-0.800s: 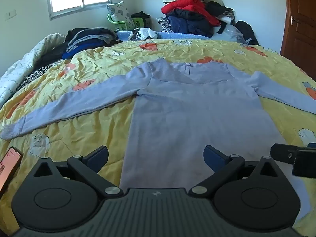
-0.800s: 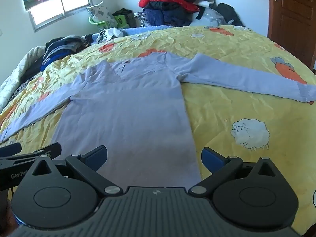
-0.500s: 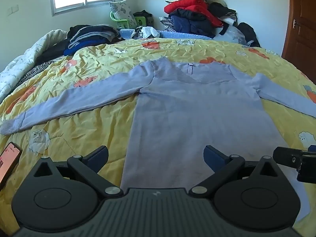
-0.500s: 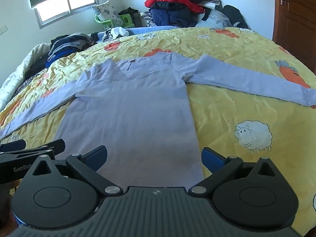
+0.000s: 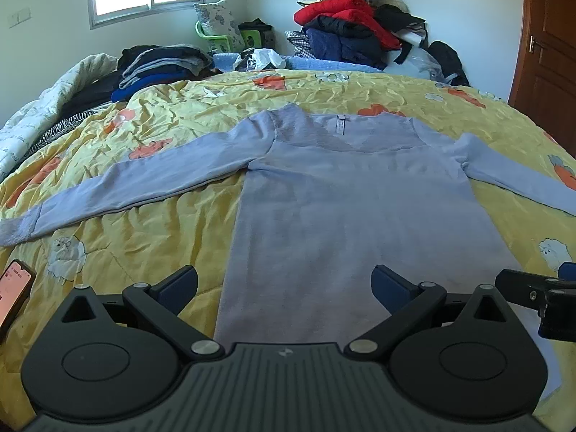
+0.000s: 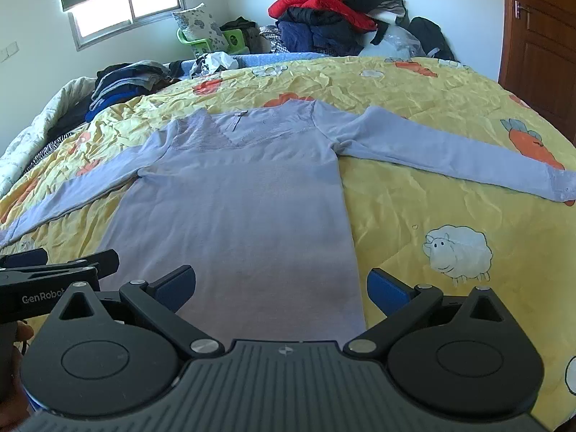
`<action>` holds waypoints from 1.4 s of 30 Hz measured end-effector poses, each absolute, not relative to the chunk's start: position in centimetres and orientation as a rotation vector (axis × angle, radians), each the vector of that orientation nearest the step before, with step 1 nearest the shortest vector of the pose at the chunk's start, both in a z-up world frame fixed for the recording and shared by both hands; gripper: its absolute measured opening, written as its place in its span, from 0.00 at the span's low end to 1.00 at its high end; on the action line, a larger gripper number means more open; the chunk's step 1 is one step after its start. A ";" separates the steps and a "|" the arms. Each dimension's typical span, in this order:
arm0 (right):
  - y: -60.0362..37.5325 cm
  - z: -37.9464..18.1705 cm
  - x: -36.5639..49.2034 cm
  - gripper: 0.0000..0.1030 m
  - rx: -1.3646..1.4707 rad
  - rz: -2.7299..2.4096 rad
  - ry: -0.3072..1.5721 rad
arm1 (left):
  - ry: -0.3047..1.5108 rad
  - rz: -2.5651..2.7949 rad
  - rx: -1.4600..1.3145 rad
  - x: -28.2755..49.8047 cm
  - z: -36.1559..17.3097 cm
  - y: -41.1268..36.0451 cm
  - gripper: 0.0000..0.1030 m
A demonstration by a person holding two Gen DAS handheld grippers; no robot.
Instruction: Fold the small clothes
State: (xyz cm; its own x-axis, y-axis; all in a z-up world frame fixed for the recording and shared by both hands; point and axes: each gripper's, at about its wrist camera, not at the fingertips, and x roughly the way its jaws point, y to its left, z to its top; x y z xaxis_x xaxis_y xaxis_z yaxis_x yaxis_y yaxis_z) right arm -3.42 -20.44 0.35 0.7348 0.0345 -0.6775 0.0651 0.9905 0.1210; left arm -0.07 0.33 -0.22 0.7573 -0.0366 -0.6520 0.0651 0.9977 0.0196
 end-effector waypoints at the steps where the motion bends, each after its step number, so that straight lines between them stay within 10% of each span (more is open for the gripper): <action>1: -20.4 0.4 -3.6 1.00 0.142 -0.016 0.743 | 0.711 -0.056 0.042 0.0 -0.2 0.3 1.00; 42: -21.2 -0.1 -4.3 1.00 0.156 0.000 0.718 | 0.724 -0.055 0.050 -0.1 -1.0 0.0 1.00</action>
